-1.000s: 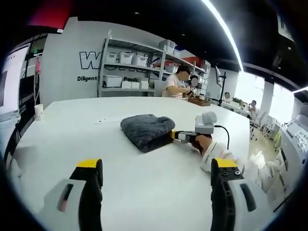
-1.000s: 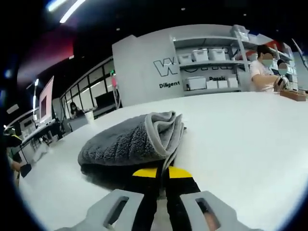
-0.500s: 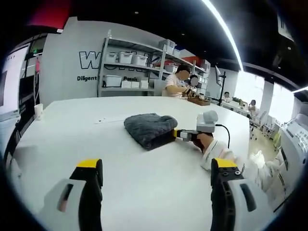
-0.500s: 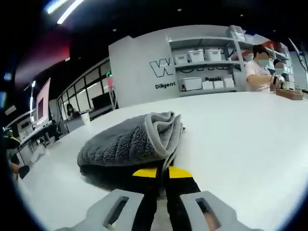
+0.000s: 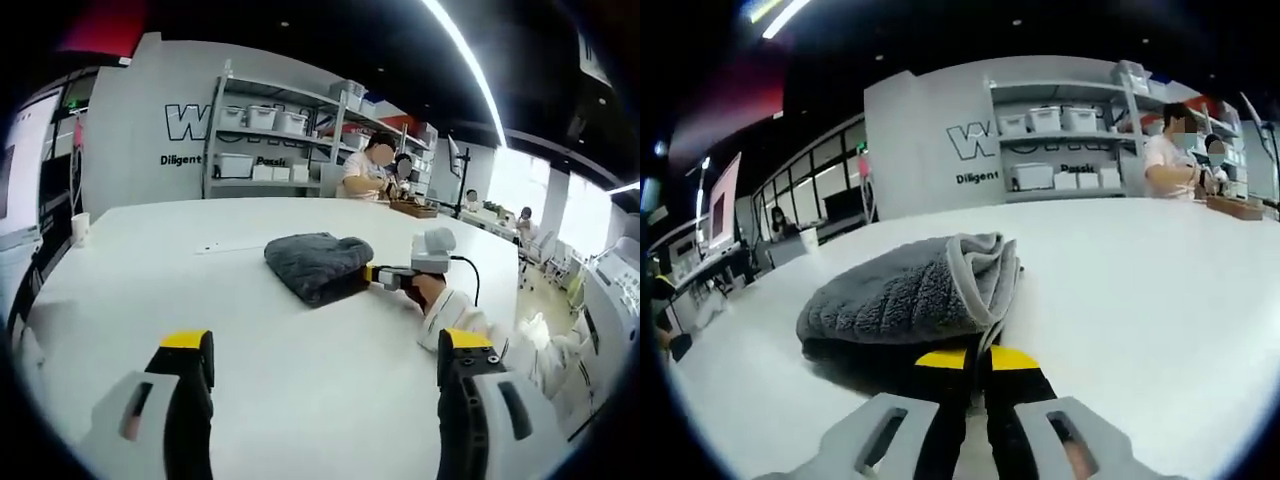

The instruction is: Open the folded towel by lifting each exposed corner and separating the folded layers until the towel lies flat within the target outline without major curled edges

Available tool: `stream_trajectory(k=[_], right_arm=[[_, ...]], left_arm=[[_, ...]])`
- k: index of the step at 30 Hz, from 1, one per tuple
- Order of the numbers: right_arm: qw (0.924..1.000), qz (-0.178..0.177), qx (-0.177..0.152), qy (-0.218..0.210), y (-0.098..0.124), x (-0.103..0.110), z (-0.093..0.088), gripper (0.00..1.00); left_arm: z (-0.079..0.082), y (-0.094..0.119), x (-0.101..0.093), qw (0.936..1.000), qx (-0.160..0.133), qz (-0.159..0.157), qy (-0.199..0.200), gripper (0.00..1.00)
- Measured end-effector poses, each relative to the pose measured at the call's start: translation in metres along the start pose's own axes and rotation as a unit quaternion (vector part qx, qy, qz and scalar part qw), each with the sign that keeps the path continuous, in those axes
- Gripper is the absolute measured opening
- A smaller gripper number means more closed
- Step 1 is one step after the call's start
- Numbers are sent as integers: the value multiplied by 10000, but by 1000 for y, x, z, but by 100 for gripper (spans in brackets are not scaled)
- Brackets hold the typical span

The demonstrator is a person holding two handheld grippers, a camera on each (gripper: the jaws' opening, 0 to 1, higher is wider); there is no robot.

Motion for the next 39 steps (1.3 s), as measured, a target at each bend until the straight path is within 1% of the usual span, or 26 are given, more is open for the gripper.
stream_trajectory(k=[7, 14, 18, 22, 31, 39], right_arm=[[10000, -78, -13, 15, 1, -3, 0, 0], [9998, -208, -26, 30, 3, -10, 1, 0], [9997, -259, -40, 22, 8, -13, 0, 0], [9993, -370, -55, 66, 8, -17, 0, 0], [9987, -499, -65, 116, 10, -23, 0, 0], [9975, -624, -48, 325, 12, -27, 0, 0]], left_arm=[[-1, -1, -1, 10000, 16, -29, 9, 91], [-1, -1, 0, 10000, 17, -9, 25, 91], [-1, -1, -1, 10000, 32, -16, 26, 91], [-2, -3, -1, 10000, 50, -33, 18, 91], [-3, -3, -1, 10000, 73, -21, 27, 90], [-2, -3, -2, 10000, 74, -27, 27, 90]])
Point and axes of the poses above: the point that each gripper's makers call its tool centre point, and the gripper's own axes: y roughly backward along the fingers, x roughly to its left, z roughly out of its top, the point moved 7 cm from there along y, roughly backward along the fingers, and after that the axes turned 1 degree about -x, right-handed, at the moved point
